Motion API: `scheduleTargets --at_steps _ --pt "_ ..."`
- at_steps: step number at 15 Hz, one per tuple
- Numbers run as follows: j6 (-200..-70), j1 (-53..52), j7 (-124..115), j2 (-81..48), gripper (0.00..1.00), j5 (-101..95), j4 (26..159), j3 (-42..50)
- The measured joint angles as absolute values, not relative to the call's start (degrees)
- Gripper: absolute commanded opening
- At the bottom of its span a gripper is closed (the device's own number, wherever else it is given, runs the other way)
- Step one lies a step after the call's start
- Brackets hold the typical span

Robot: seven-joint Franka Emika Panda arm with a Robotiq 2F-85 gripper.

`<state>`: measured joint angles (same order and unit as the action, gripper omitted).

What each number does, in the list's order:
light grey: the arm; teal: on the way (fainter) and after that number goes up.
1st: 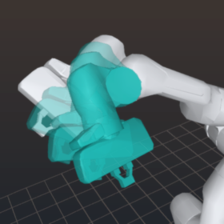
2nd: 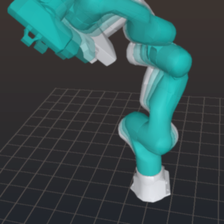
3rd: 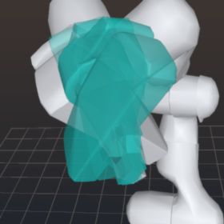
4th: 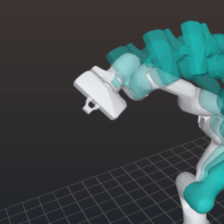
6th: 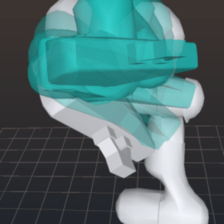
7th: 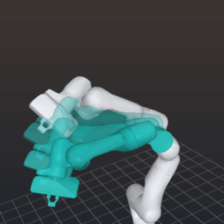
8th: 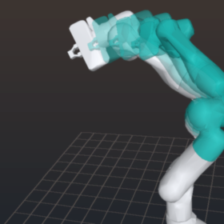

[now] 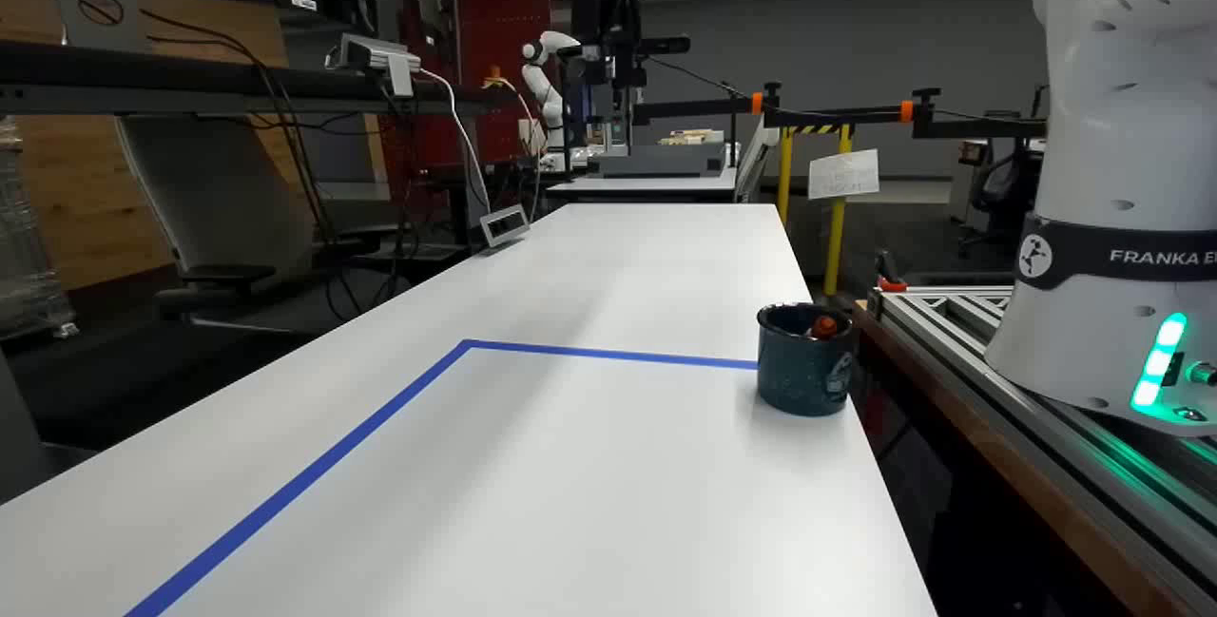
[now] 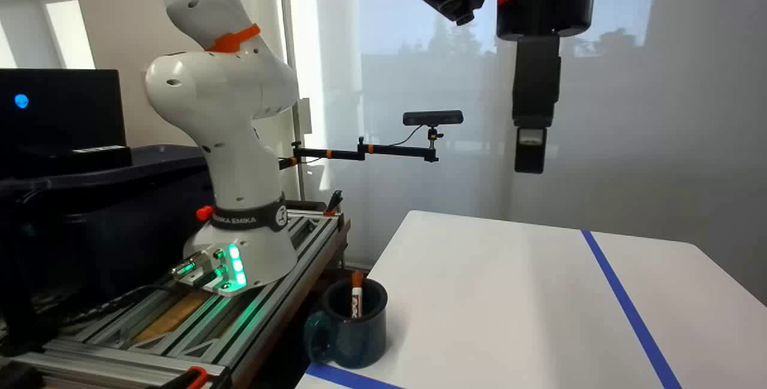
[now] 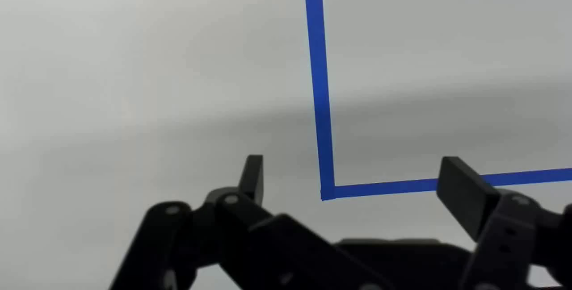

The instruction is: Remove the marker from the cup and put it on the table inside the border

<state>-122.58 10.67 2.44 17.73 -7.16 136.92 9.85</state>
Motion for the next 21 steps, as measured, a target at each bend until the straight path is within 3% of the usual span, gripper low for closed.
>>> scheduleTargets --at_steps 10,21 --pt "-121.7 10.7 0.6 16.3 1.0 -3.5 137.9 9.9" --pt "-121.3 11.5 -13.6 11.5 1.0 13.5 150.9 11.2"
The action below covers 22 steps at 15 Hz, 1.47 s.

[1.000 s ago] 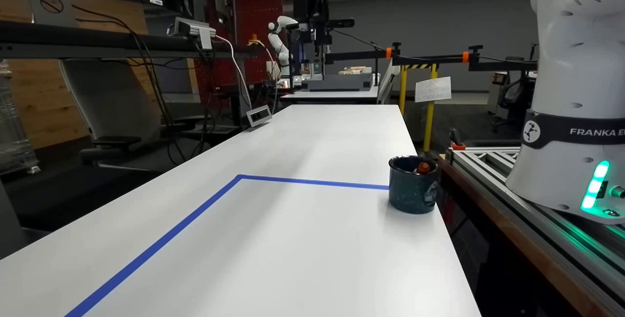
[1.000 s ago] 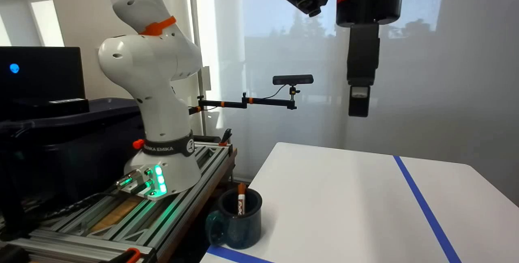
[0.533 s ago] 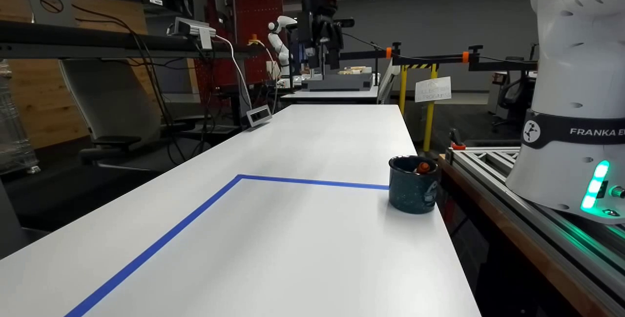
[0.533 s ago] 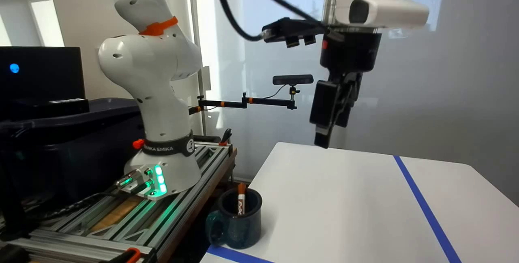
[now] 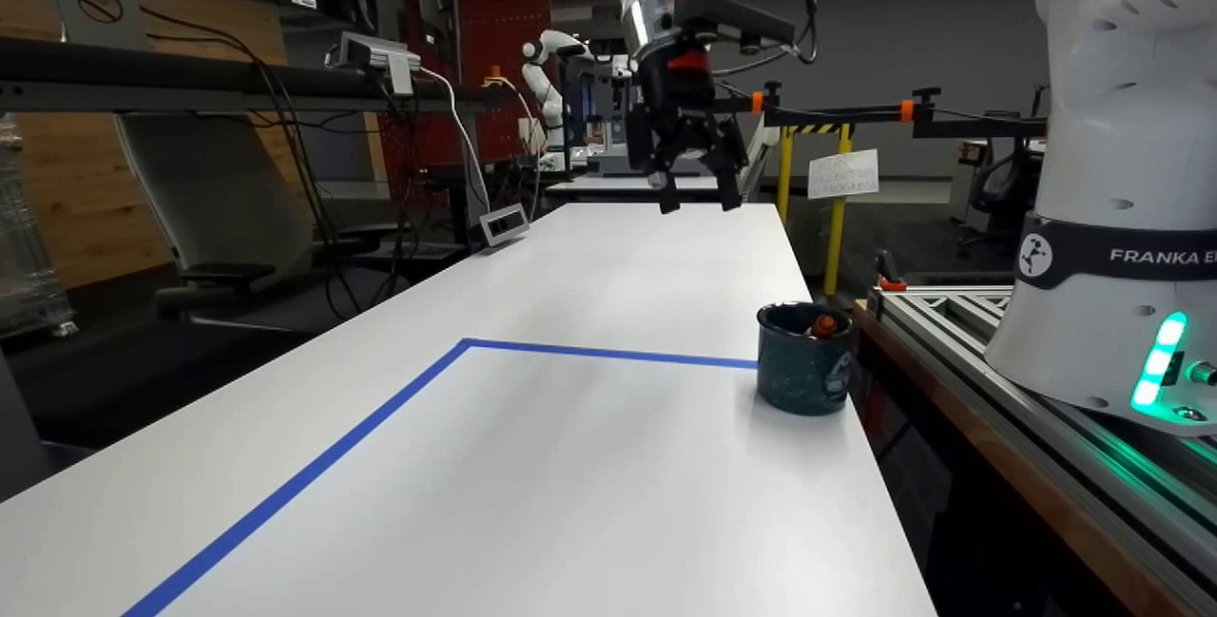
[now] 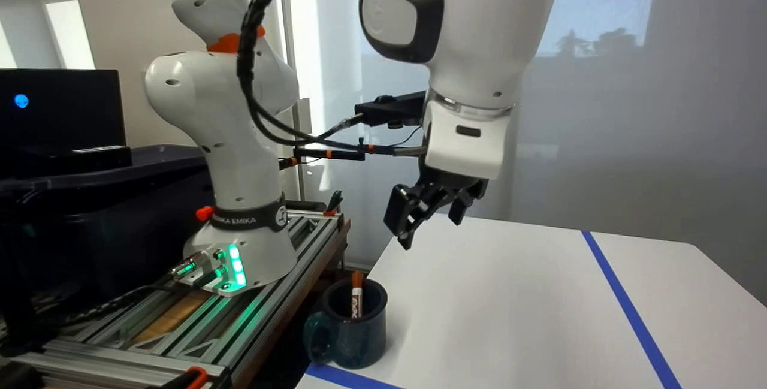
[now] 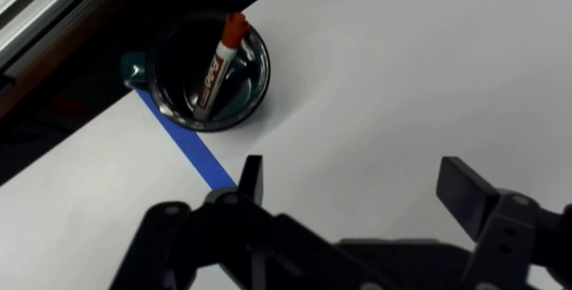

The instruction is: Remove the marker from the cup and put it on the table inside the border

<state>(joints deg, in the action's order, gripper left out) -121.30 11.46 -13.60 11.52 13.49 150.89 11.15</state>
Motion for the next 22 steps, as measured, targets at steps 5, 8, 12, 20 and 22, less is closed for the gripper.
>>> scheduleTargets --at_steps 5,8,12,20,22 --pt "-122.2 11.9 -18.1 10.1 1.0 22.6 154.9 12.0" --pt "-122.9 12.2 -19.0 9.3 1.0 24.2 155.5 12.3" --pt "-122.9 12.2 -20.2 9.0 1.0 23.6 155.5 11.8" --pt "-118.0 14.3 -25.9 8.8 1.0 16.3 155.7 12.4" --pt "-117.1 15.4 -25.9 8.8 1.0 16.4 156.4 13.2"
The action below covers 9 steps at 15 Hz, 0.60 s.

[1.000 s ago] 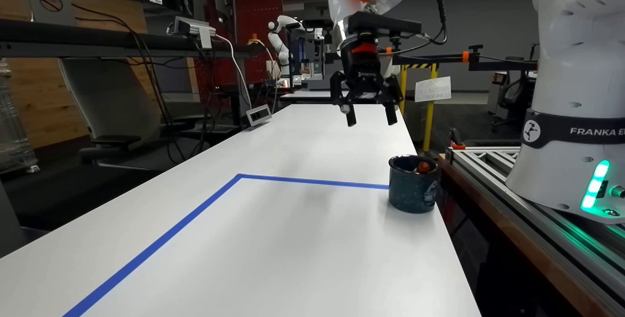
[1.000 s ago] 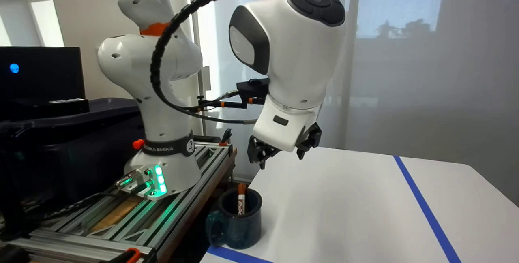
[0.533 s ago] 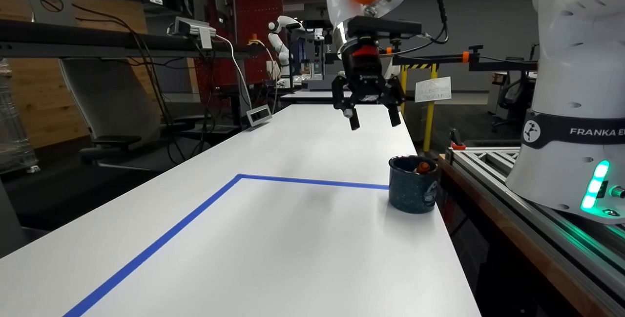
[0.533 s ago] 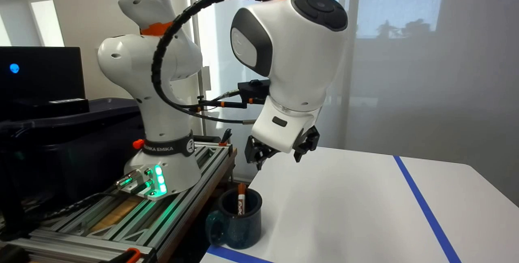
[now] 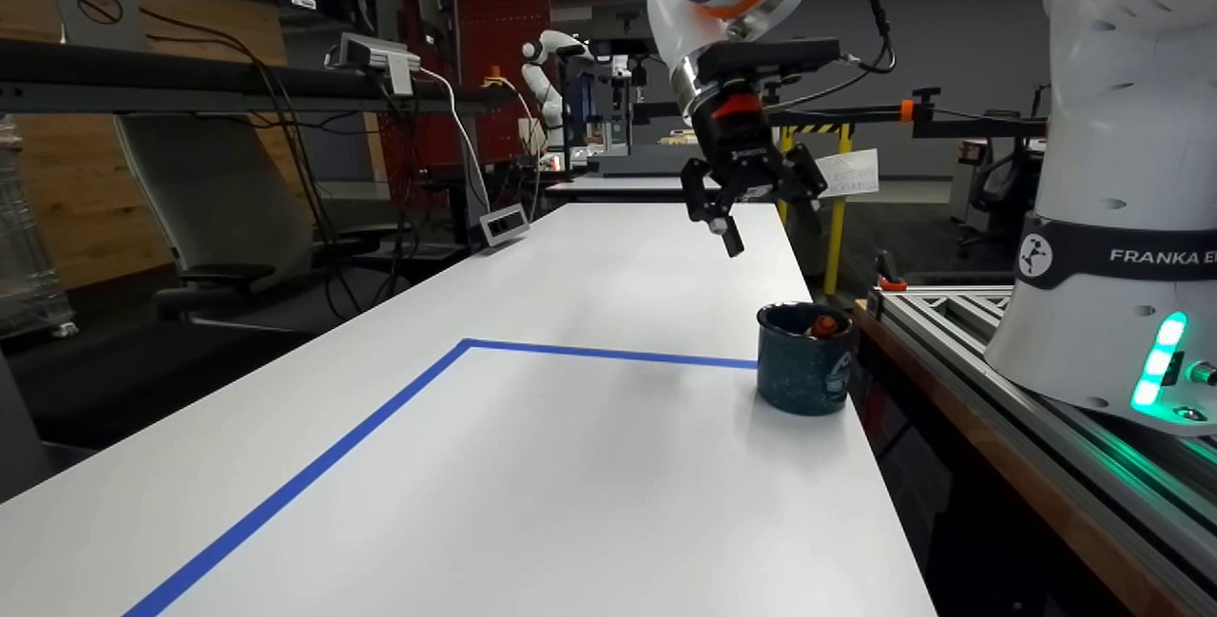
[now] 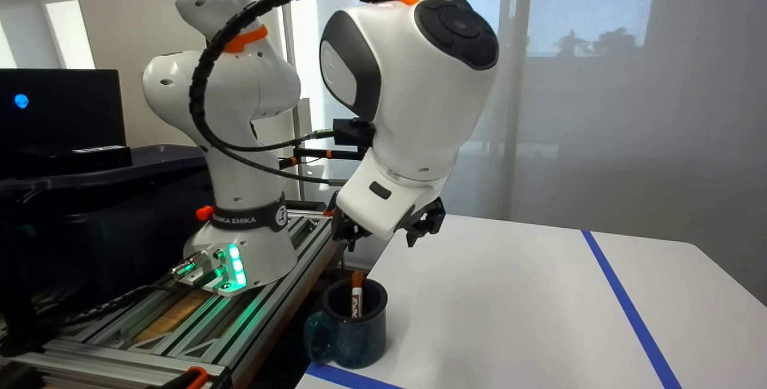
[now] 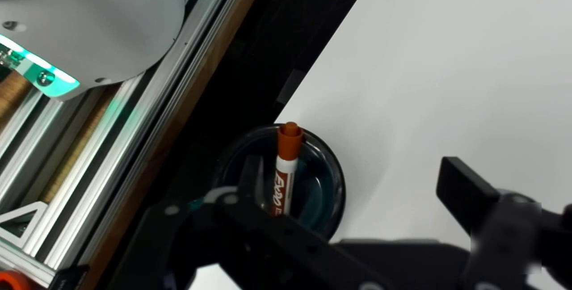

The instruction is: Remove the marker from the cup and put it on the table inside the border

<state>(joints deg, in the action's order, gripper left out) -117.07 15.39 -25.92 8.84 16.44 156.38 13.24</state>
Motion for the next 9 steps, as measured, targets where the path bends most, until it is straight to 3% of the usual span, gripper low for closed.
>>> scheduleTargets --at_steps 9 --pt "-117.4 17.8 -25.6 5.7 1.0 21.3 157.5 16.3"
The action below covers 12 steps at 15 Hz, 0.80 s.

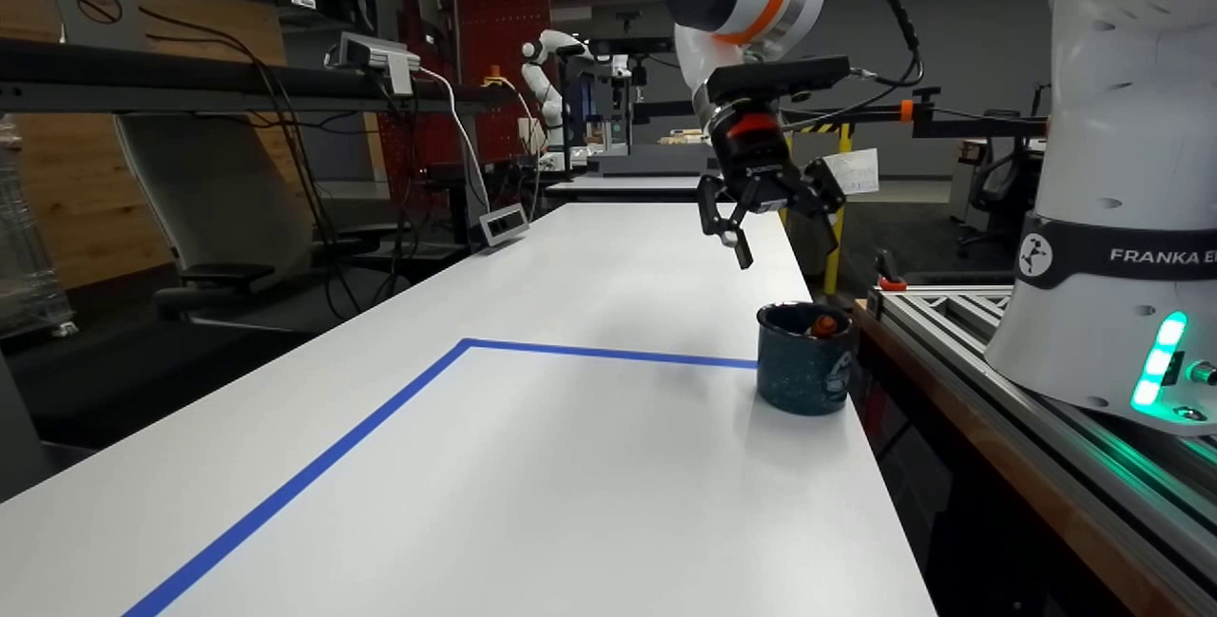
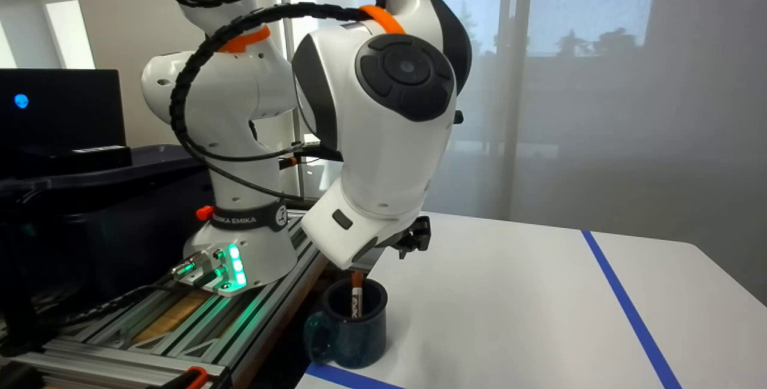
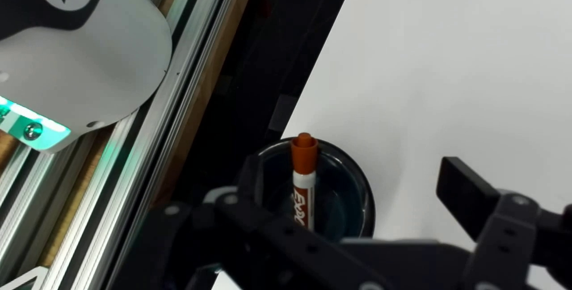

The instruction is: Remove the marker from the cup and put it on the table inside the border

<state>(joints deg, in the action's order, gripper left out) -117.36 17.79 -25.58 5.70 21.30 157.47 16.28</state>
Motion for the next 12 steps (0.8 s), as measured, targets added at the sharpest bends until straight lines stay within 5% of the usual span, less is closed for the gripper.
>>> scheduleTargets --at_steps 11,12 --pt "-120.3 17.7 -25.5 -2.1 1.0 24.3 157.5 16.3" --pt "-120.5 17.7 -25.5 -2.5 0.93 24.4 157.4 16.3"
